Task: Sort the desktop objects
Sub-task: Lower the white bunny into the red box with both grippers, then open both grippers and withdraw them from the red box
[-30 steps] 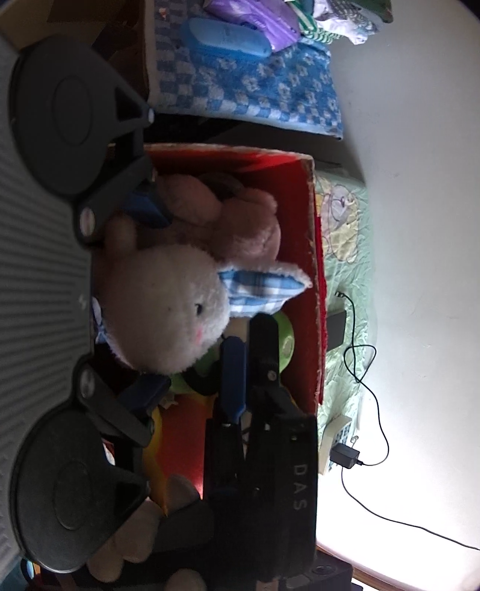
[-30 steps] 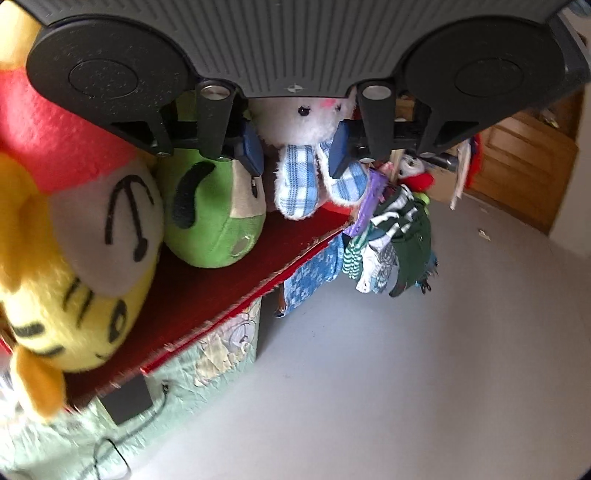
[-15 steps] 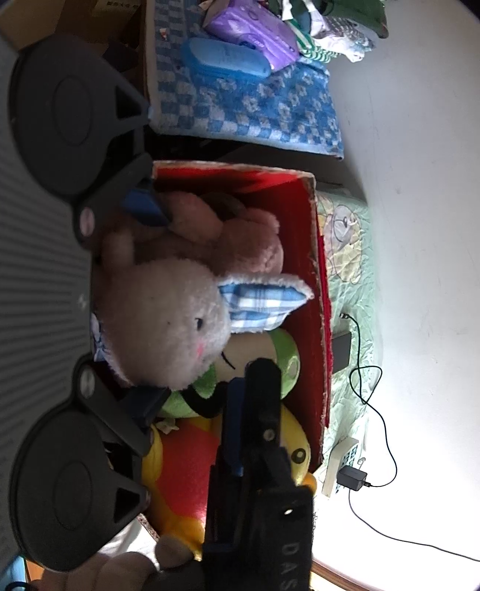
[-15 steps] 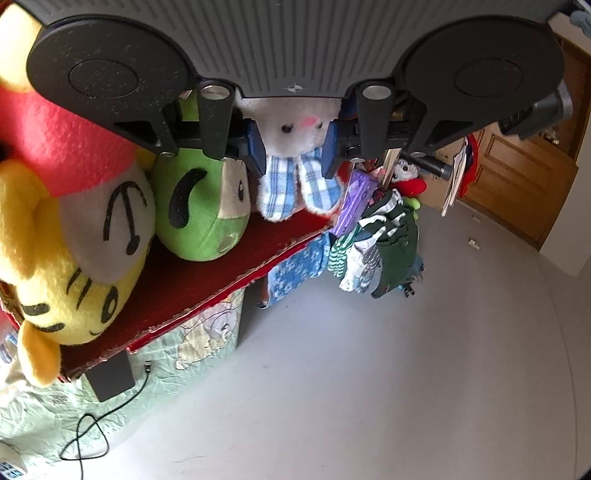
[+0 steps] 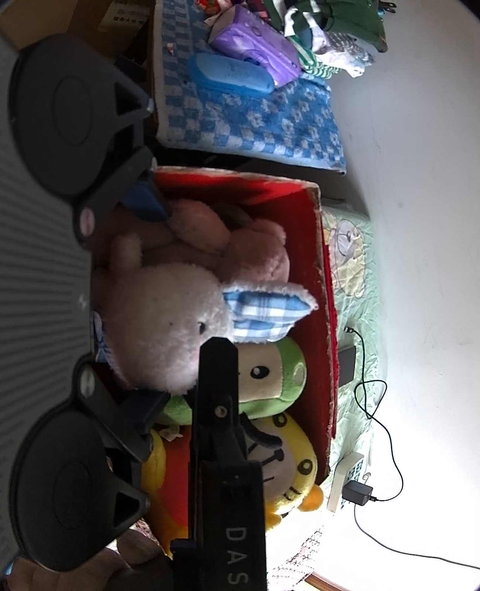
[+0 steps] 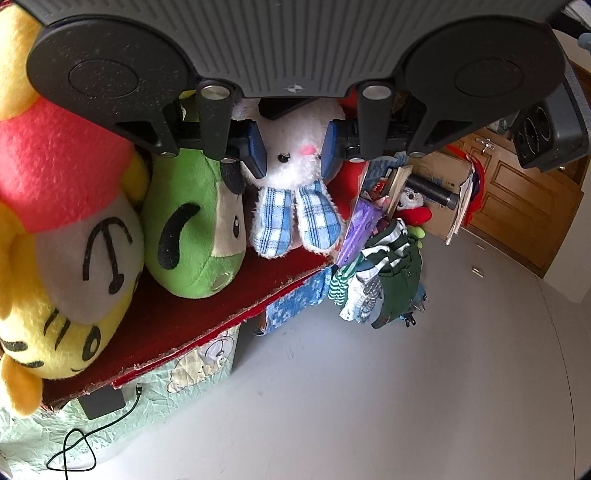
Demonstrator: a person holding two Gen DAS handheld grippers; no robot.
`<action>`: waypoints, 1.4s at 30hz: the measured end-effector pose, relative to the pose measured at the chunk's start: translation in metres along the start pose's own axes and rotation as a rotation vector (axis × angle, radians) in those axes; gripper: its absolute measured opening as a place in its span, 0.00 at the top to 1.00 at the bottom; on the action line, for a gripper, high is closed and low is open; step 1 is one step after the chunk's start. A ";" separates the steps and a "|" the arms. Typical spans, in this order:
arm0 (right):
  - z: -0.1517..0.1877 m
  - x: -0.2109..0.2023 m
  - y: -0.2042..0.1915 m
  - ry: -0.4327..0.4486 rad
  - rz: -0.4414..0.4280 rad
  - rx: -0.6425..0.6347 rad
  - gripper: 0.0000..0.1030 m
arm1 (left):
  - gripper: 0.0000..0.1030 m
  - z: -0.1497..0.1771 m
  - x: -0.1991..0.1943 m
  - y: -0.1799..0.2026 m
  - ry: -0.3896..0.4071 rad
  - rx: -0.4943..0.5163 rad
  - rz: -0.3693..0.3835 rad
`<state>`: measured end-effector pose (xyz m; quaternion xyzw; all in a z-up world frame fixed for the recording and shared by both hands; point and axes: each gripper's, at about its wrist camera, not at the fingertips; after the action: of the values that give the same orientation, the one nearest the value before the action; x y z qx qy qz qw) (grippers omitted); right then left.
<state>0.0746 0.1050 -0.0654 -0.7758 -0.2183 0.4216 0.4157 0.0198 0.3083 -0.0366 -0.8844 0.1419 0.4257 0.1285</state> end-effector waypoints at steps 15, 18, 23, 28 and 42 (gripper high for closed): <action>0.008 -0.001 0.002 0.021 0.019 -0.017 0.63 | 0.01 0.001 0.002 0.007 0.014 -0.037 -0.031; 0.010 -0.002 0.003 0.019 0.023 -0.021 0.60 | 0.01 0.001 0.006 0.012 -0.009 -0.022 -0.027; 0.011 -0.004 0.003 0.027 0.021 -0.015 0.60 | 0.01 0.003 0.009 0.017 -0.013 -0.027 -0.017; 0.012 -0.009 0.003 0.041 0.012 -0.008 0.60 | 0.01 0.002 0.008 0.017 -0.031 -0.052 -0.047; 0.019 -0.022 0.000 0.096 0.025 -0.025 0.60 | 0.01 0.002 -0.010 0.014 -0.051 -0.118 -0.089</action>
<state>0.0466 0.0986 -0.0603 -0.8031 -0.1936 0.3863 0.4104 0.0072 0.2975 -0.0316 -0.8846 0.0736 0.4497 0.0986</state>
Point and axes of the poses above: each gripper's, at about its wrist camera, not at the fingertips, and x roughly the way its jaws point, y to its right, z to its underside, and after that the axes turned 13 degrees about x, right-handed
